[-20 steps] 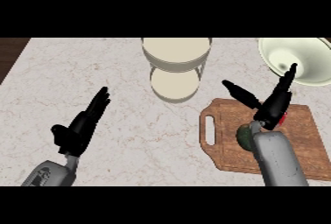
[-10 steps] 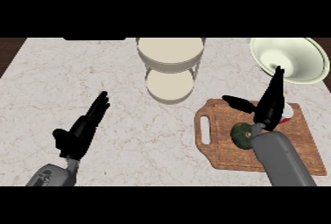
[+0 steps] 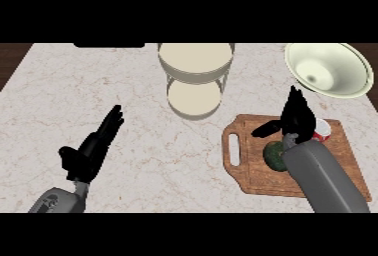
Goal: Pick the squash from the cutting board and place it in the tiered basket
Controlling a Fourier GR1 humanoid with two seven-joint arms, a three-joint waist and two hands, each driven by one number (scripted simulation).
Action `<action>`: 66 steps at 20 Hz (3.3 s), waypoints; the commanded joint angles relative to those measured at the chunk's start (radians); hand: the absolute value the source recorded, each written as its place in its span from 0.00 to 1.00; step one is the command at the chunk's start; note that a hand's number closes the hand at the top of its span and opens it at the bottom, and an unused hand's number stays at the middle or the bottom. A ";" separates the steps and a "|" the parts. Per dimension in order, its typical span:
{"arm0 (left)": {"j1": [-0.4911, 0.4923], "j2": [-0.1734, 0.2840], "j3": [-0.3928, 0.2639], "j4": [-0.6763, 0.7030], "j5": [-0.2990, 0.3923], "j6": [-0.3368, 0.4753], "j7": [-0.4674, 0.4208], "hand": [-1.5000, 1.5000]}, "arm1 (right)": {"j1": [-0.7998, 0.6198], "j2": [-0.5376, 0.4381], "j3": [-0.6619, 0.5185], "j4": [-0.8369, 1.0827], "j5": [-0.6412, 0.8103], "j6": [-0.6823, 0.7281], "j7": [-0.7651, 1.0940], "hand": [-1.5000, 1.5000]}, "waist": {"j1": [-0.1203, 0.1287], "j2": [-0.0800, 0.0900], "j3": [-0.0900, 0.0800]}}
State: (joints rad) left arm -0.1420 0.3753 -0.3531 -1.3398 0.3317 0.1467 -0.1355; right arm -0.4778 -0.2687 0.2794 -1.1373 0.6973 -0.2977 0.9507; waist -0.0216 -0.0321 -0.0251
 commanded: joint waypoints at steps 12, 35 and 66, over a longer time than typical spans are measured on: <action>0.010 -0.010 0.015 -0.015 -0.005 -0.009 -0.020 0.50 | -0.127 0.085 -0.002 -0.184 0.176 0.418 0.536 0.00 | -0.012 0.011 0.021; -0.035 -0.048 0.047 0.045 -0.022 -0.042 -0.016 0.50 | 0.244 0.268 -0.170 -0.393 0.390 0.488 0.495 0.00 | 0.006 0.029 0.024; 0.017 -0.076 0.090 -0.039 -0.090 -0.103 0.030 0.50 | 0.294 0.027 -0.229 -0.345 0.287 0.497 -0.224 1.00 | 0.027 0.032 0.027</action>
State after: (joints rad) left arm -0.1395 0.2797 -0.2679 -1.3406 0.2286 0.0659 -0.1230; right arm -0.2247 -0.1204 0.0786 -1.5172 1.1005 0.1206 0.9414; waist 0.0031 -0.0078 -0.0111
